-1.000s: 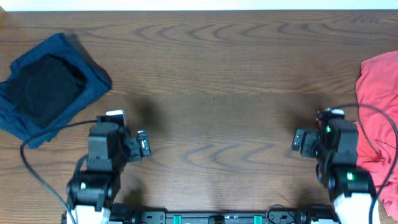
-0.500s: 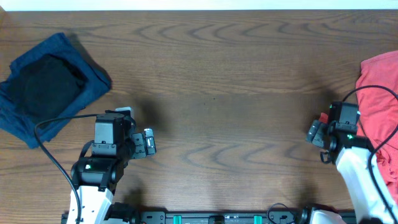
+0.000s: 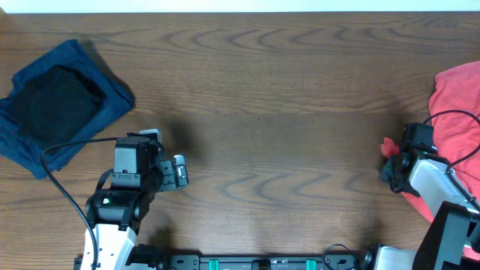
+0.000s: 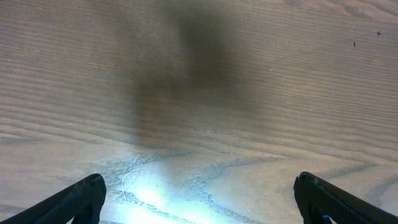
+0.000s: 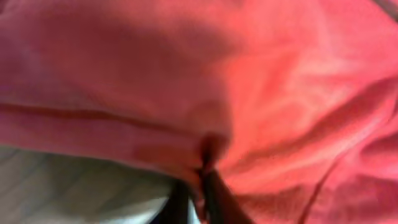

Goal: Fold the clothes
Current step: 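Grasp the crumpled red T-shirt with the right gripper and drag it leftward, then grasp the shirt's left edge with the left gripper and pull it left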

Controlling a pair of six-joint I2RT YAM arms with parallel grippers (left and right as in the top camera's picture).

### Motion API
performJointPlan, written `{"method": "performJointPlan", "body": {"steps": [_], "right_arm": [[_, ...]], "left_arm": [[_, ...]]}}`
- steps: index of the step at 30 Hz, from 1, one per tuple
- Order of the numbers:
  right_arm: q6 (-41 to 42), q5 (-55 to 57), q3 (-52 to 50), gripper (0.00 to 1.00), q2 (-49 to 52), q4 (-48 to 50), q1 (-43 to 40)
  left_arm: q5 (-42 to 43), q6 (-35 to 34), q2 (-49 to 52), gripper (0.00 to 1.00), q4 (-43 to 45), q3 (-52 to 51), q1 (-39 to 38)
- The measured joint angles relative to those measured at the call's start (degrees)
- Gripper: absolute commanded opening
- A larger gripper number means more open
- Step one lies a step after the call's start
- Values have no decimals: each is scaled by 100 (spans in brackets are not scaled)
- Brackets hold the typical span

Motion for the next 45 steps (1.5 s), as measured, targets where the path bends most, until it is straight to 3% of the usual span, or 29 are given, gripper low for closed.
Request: {"method": "performJointPlan", "body": {"steps": [4, 8, 14, 17, 20, 22, 25, 29, 37, 45], "right_arm": [[-577, -1740, 57, 1, -76, 208, 120], [-1204, -3633, 44, 1, -76, 658, 1045], [-1062, -5034, 17, 6, -103, 3176, 2627], [-640, -5093, 26, 29, -129, 4631, 3259], [-409, -4911, 26, 58, -197, 5018, 3593], [-269, -4754, 26, 78, -210, 4962, 3646], [-127, -4494, 33, 99, -223, 4382, 3477], [-87, -4074, 15, 99, -437, 3165, 2942], [-35, -2603, 13, 99, -1864, 820, 1408], [-33, -1843, 11, 99, -2415, -345, 529]], "left_arm": [[0, 0, 0, 98, 22, 0, 0], [2, 0, 0, 98, 155, 0, 0], [13, 0, 0, 98, 387, 2, 0], [17, 0, 0, 98, 442, 2, 0], [17, 0, 0, 98, 472, 2, 0], [17, 0, 0, 98, 474, 2, 0], [63, 0, 0, 98, 479, 2, 0], [428, -94, 0, 98, 599, 7, 0], [1169, -929, 439, 98, 994, 11, -44], [1781, -1443, 1856, 98, 2352, 9, -859]]}}
